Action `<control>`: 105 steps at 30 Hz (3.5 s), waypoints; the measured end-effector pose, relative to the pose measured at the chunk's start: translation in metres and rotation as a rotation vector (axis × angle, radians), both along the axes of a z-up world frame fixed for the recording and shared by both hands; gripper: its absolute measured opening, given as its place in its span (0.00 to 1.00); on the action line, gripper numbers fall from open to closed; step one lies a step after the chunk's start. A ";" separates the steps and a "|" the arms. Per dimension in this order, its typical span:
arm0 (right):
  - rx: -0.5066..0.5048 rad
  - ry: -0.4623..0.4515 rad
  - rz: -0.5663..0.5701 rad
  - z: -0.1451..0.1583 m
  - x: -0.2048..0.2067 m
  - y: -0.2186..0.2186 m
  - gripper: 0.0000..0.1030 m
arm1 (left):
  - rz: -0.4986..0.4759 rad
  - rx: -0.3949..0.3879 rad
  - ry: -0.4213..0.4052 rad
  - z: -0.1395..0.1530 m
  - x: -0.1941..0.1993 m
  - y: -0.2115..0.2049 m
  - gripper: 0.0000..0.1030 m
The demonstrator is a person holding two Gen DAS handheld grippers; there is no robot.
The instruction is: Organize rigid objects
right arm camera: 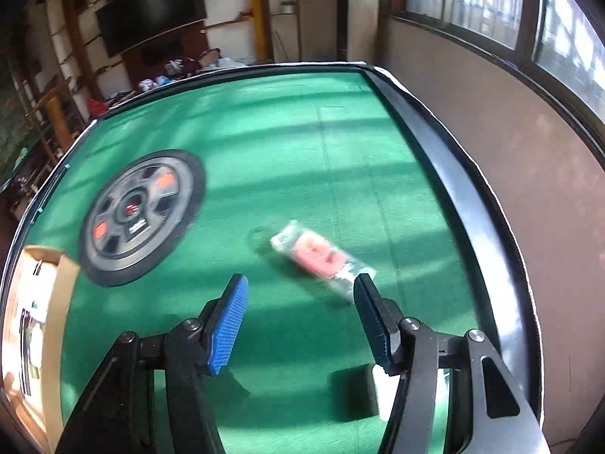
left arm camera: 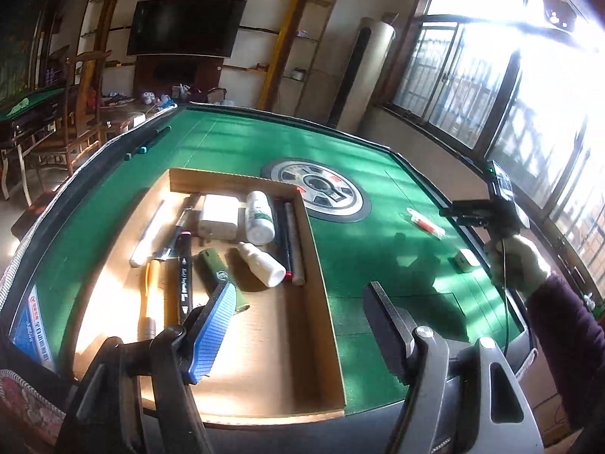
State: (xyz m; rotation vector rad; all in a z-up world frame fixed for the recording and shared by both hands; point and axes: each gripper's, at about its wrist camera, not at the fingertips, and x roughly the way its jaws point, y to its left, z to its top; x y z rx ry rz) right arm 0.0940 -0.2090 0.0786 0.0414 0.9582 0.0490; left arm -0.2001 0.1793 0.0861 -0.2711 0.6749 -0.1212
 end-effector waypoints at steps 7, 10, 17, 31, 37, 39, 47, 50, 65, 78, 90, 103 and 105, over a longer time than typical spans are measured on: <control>0.132 -0.007 -0.032 -0.002 0.014 -0.019 0.56 | 0.024 0.139 0.049 -0.003 0.003 -0.027 0.71; 0.144 0.012 -0.018 -0.010 0.015 -0.014 0.57 | 0.054 0.200 0.067 -0.003 0.006 -0.031 0.71; 0.048 0.052 -0.011 -0.017 0.044 -0.003 0.57 | 0.104 0.228 0.134 -0.011 0.011 -0.027 0.71; 0.060 0.192 0.068 -0.039 0.058 0.022 0.34 | 0.100 0.226 0.168 -0.019 0.016 -0.026 0.71; 0.017 0.208 0.157 -0.045 0.022 0.050 0.31 | 0.094 0.196 0.158 -0.017 0.015 -0.020 0.71; 0.015 0.211 0.212 -0.045 0.002 0.064 0.31 | 0.092 0.184 0.159 -0.018 0.015 -0.019 0.71; 0.182 0.287 0.437 -0.039 -0.070 0.088 0.33 | 0.055 0.143 0.144 -0.015 0.010 -0.022 0.71; 0.174 0.186 0.349 -0.014 -0.071 0.062 0.45 | 0.035 0.112 0.133 -0.012 0.009 -0.024 0.71; 0.157 0.070 -0.077 -0.025 -0.063 -0.089 0.66 | -0.106 0.080 0.103 -0.004 0.008 -0.064 0.73; -0.060 -0.024 0.460 -0.034 -0.112 0.020 0.59 | -0.182 0.076 0.166 -0.006 0.027 -0.102 0.73; 0.392 -0.059 0.092 -0.051 -0.073 -0.061 0.75 | -0.195 0.087 0.268 -0.038 0.126 -0.164 0.73; 0.354 -0.054 0.145 -0.053 -0.081 -0.058 0.86 | -0.235 0.149 0.283 -0.069 0.174 -0.189 0.28; 0.356 -0.053 0.151 -0.053 -0.081 -0.058 0.87 | -0.237 0.142 0.276 -0.070 0.168 -0.184 0.28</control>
